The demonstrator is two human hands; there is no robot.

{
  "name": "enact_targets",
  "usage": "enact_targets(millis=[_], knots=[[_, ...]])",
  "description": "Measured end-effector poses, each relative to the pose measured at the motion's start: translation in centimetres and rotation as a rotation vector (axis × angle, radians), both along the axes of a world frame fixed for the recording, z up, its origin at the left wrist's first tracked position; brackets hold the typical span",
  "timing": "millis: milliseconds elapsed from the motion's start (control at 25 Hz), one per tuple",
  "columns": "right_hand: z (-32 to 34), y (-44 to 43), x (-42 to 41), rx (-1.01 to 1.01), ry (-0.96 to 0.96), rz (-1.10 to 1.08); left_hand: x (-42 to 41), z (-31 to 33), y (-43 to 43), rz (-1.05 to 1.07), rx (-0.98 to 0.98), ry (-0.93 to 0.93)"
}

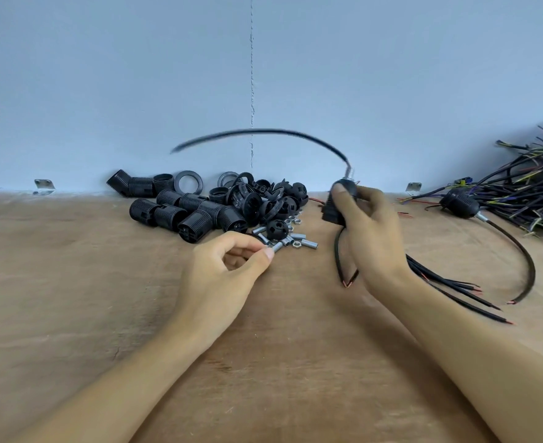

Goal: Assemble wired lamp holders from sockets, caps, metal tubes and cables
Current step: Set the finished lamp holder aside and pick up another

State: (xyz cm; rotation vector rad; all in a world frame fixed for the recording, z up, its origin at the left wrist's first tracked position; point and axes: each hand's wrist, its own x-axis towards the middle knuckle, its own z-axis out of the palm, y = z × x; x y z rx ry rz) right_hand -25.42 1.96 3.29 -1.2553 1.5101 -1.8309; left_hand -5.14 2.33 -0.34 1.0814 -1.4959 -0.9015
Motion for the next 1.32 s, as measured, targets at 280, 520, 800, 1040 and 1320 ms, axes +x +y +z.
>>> enact_targets(millis=[280, 520, 800, 1040, 1320], knots=[[0.3, -2.3, -5.5, 0.086, -0.368, -0.151, -0.1, -0.3, -0.2, 0.007, -0.001, -0.049], [-1.2, -2.7, -9.5, 0.183, 0.098, -0.409, 0.1, -0.6, -0.3, -0.013, -0.026, -0.066], [-1.8, -3.0, -10.0, 0.395, 0.271, -0.381, 0.1, -0.9, -0.3, -0.021, -0.036, -0.082], [-1.6, -2.9, -9.2, 0.488, 0.345, -0.396, 0.1, -0.8, -0.3, -0.01, -0.048, -0.113], [-1.1, -1.7, -8.4, 0.549, 0.445, -0.491, 0.1, -0.7, -0.2, -0.02, -0.058, -0.133]])
